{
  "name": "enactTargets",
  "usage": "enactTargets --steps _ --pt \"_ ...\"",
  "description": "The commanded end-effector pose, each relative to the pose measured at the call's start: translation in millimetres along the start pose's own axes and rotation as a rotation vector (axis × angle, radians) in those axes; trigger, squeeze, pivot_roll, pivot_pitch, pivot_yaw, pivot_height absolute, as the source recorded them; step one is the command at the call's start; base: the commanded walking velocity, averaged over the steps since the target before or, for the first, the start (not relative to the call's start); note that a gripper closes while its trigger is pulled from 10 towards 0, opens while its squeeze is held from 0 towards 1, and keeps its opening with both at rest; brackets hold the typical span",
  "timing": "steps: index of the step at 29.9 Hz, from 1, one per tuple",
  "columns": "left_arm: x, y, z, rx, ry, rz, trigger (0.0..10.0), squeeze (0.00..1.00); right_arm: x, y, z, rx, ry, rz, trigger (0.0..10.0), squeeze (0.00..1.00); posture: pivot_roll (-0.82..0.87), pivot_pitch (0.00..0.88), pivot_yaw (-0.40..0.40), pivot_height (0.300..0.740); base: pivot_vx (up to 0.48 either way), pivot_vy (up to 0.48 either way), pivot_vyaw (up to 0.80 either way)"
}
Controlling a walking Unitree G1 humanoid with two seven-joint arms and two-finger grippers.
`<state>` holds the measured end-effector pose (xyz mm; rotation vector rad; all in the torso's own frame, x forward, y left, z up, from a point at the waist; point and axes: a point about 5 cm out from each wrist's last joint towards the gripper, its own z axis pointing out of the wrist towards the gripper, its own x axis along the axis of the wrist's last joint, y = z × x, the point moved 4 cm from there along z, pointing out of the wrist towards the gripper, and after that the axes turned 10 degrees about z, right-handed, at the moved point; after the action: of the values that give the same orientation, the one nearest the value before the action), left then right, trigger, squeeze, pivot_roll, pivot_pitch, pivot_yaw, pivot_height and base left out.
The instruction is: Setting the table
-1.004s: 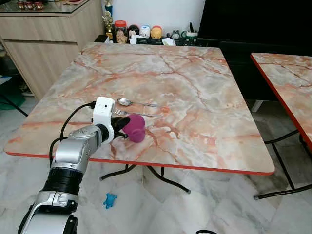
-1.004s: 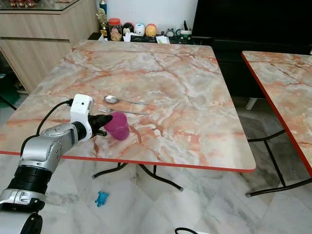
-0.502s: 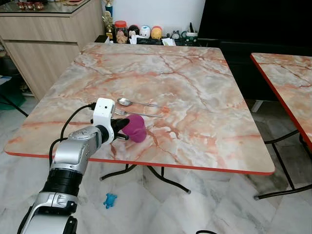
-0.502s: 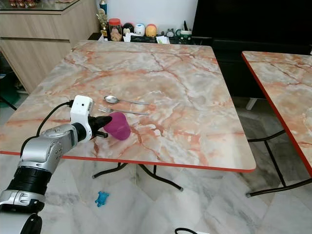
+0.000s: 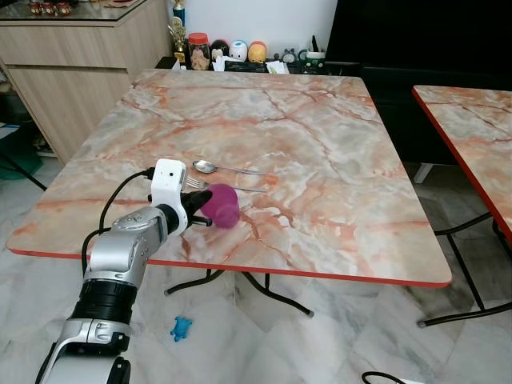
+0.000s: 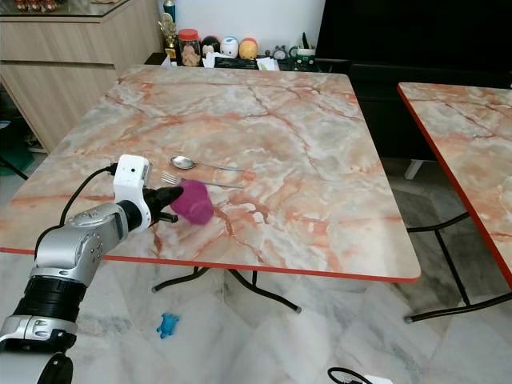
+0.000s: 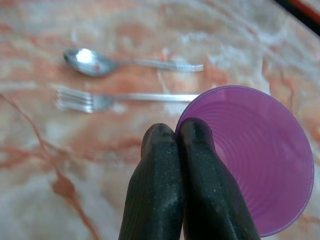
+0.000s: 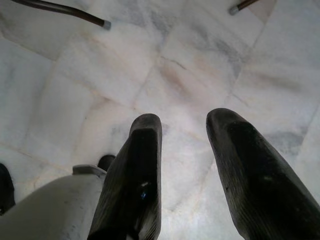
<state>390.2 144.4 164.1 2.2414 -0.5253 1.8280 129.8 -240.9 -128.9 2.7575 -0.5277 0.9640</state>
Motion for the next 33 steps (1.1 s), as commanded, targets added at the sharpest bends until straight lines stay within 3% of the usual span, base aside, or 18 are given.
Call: enactTargets --steps 1,6,10,13,15,16,18,20,25,33 --pt "12.3 -3.8 -2.9 0.022 0.069 -0.013 10.0 0.00 -4.9 9.7 -2.0 -0.031 -0.016 0.005 10.0 0.00 0.13 0.000 -0.016 0.740 0.000 0.000 0.00" --pt "25.4 -17.2 -8.3 0.104 0.155 -0.038 10.0 0.00 -17.2 6.5 -5.8 -0.023 -0.051 0.004 10.0 0.00 0.14 0.000 -0.015 0.740 0.000 0.000 0.00" --pt "34.0 -25.8 -20.5 0.158 0.259 -0.050 10.0 0.00 -18.5 -9.0 -5.8 0.010 -0.049 0.021 10.0 0.00 0.14 0.004 -0.013 0.740 0.000 0.000 0.00" --pt "31.1 -26.0 -31.5 0.213 0.307 0.047 10.0 0.00 -15.4 -23.0 -4.6 0.045 -0.039 0.029 10.0 0.00 0.13 0.005 -0.013 0.740 0.000 0.000 0.00" --pt "28.8 -24.8 -35.1 0.228 0.321 0.066 10.0 0.00 -13.8 -27.8 -4.1 0.060 -0.035 0.028 10.0 0.00 0.13 0.005 -0.014 0.740 0.000 0.000 0.00" --pt "24.4 -26.5 -46.4 0.298 0.360 0.110 10.0 0.00 -9.1 -37.0 -2.5 0.078 -0.024 0.036 10.0 0.00 0.13 0.006 -0.017 0.740 0.000 0.000 0.00" --pt "24.0 -27.0 -47.9 0.309 0.365 0.116 10.0 0.00 -8.4 -37.9 -2.3 0.079 -0.023 0.037 10.0 0.00 0.13 0.006 -0.017 0.740 0.000 0.000 0.00" --pt "24.3 -32.4 -61.6 0.397 0.411 0.161 10.0 0.00 -3.3 -43.9 -0.6 0.103 -0.014 0.023 10.0 0.00 0.13 0.009 -0.023 0.740 0.000 0.000 0.00" --pt "23.8 -37.0 -68.2 0.448 0.432 0.168 10.0 0.00 -1.2 -43.9 0.3 0.108 -0.012 0.018 10.0 0.00 0.13 0.012 -0.031 0.740 0.000 -0.157 0.00" --pt "26.8 -33.7 -66.8 0.443 0.464 0.179 10.0 0.00 0.9 -44.5 1.1 0.114 -0.009 0.011 10.0 0.00 0.12 0.000 -0.028 0.740 0.000 -0.412 0.00"
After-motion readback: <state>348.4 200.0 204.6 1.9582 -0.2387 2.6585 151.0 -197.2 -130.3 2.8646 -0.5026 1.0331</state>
